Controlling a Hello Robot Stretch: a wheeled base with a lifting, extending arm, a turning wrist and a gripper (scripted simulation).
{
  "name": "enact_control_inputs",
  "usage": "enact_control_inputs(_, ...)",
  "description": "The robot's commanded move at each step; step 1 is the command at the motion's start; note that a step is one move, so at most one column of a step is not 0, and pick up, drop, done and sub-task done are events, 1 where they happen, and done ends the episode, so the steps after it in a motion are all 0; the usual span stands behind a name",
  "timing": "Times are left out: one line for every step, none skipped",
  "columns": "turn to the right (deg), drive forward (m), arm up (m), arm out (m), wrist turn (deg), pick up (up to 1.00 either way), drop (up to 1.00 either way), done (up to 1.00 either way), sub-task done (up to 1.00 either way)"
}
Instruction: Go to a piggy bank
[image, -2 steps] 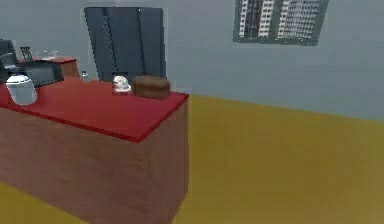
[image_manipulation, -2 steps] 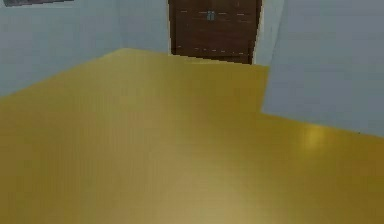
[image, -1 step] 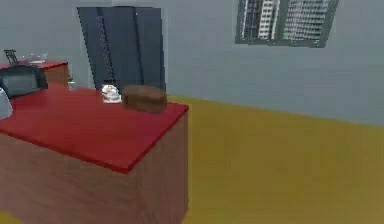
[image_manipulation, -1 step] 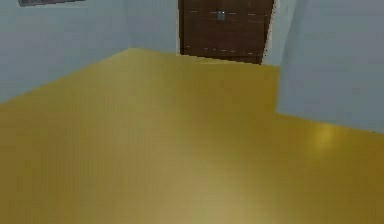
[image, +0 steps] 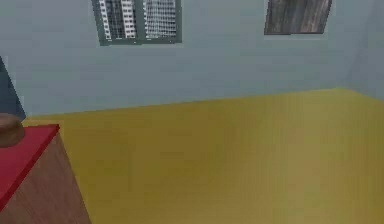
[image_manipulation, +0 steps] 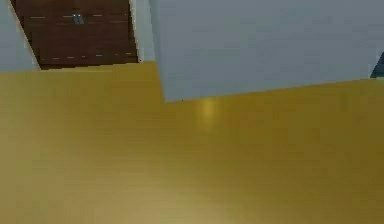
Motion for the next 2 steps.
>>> enact_control_inputs(0.0,0.25,0.00,0.00,0.0,0.00,0.00,0.00,0.00)
enact_control_inputs(-9.0,0.00,0.00,0.00,0.0,0.00,0.00,0.00,0.00)
